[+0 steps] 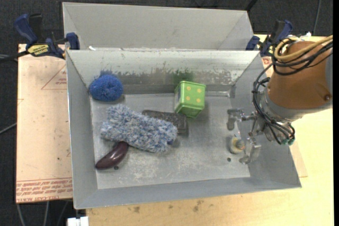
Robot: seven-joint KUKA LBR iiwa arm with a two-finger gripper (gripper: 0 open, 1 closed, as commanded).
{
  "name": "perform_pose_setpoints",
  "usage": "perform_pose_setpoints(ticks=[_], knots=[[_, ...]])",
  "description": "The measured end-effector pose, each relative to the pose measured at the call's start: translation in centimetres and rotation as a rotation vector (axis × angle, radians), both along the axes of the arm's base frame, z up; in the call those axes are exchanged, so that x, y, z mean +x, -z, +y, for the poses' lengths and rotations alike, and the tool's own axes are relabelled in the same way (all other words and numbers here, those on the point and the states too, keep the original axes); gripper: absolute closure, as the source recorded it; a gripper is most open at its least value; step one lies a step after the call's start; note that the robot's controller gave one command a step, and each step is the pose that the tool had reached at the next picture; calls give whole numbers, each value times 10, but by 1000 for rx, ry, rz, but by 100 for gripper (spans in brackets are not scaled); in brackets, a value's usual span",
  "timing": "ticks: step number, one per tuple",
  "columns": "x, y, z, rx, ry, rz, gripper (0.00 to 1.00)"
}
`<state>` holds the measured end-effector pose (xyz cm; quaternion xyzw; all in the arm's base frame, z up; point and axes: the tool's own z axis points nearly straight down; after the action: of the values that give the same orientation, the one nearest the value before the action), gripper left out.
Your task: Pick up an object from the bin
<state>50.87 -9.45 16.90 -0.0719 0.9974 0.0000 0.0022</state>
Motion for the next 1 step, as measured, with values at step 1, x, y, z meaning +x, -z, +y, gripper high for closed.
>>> perform_pose_setpoints(ticks=[1], knots=[[2, 61, -24, 1, 155, 1, 0]])
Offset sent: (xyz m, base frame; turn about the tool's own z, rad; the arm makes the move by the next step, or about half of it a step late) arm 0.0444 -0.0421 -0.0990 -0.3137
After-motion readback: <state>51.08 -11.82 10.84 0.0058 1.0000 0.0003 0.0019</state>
